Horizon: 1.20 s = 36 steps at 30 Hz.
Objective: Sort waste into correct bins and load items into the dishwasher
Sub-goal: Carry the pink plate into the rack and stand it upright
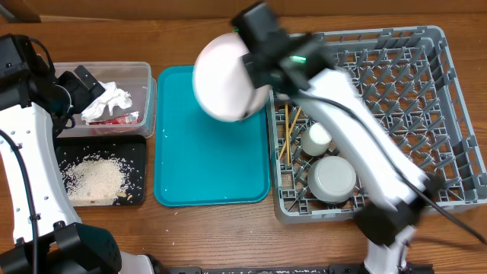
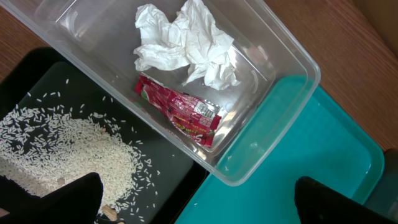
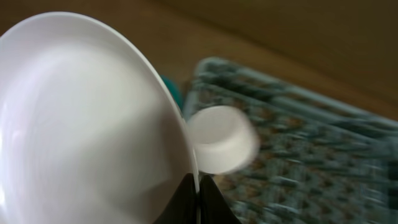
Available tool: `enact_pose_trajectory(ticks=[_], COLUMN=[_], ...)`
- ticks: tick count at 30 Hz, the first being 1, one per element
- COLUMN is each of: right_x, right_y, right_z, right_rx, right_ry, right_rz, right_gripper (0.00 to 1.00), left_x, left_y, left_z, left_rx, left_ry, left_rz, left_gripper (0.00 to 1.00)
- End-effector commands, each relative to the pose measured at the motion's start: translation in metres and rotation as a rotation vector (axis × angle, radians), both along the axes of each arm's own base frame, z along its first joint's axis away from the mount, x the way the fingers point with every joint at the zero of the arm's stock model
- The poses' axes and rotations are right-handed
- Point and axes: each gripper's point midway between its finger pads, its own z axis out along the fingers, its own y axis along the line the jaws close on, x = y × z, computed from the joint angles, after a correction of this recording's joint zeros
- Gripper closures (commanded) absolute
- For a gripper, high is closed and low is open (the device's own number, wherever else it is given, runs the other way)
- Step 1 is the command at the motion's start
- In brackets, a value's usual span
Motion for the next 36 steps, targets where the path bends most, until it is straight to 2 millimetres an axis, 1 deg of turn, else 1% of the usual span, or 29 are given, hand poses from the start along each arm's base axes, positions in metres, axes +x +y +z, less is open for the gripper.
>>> enact_pose_trajectory(ticks=[1, 2, 4, 6, 9, 13, 14, 16, 20, 26, 28, 31, 36], right_x=[-0.014, -0.026, -0.041, -0.053, -0.052, -0.054, -0.053, -0.051, -0.049, -0.043, -0.040, -0.037, -0.035], right_y=[-0.096, -0.130, -0.163, -0.189, -0.210, -0.236, -0.248, -0.260, -0.268, -0.275, -0.270, -0.264, -0.243], right_z=[0.080, 0.090, 0.090, 0.082, 0.063, 0.036, 0.022, 0.007, -0.021, -0.040, -0.048, -0.051, -0.056], right_rx=[-0.143, -0.181, -0.216, -0.244, -0.253, -0.327, -0.365, -0.407, -0.455, -0.543, -0.538, -0.530, -0.504], right_ry=[-0.240, -0.260, -0.239, -0.195, -0.124, -0.051, -0.027, -0.011, 0.022, -0.022, -0.030, -0.043, -0.035], right_rz=[-0.314, -0.428, -0.541, -0.642, -0.694, -0.764, -0.794, -0.821, -0.833, -0.848, -0.838, -0.825, -0.767], right_gripper=[0.96, 0.96, 0.96, 0.96, 0.96, 0.96, 0.96, 0.96, 0.96, 0.96, 0.96, 0.96, 0.96], left_x=[0.003, 0.003, 0.003, 0.003, 0.003, 0.003, 0.003, 0.003, 0.003, 0.003, 0.003, 0.003, 0.003], left_y=[0.000, 0.000, 0.000, 0.000, 0.000, 0.000, 0.000, 0.000, 0.000, 0.000, 0.000, 0.000, 0.000], left_z=[0.003, 0.003, 0.003, 0.003, 0.003, 0.003, 0.003, 0.003, 0.003, 0.003, 0.003, 0.003, 0.003], left_rx=[-0.008, -0.008, -0.008, -0.008, -0.008, -0.008, -0.008, -0.008, -0.008, -0.008, -0.008, -0.008, -0.008], left_ry=[-0.013, -0.013, -0.013, -0.013, -0.013, -0.013, -0.013, -0.013, -0.013, -0.013, -0.013, -0.013, -0.013], left_rz=[0.015, 0.016, 0.015, 0.016, 0.016, 0.016, 0.016, 0.015, 0.016, 0.015, 0.015, 0.015, 0.015], left_gripper=[0.00, 0.00, 0.00, 0.00, 0.00, 0.00, 0.00, 0.00, 0.00, 0.00, 0.00, 0.00, 0.00])
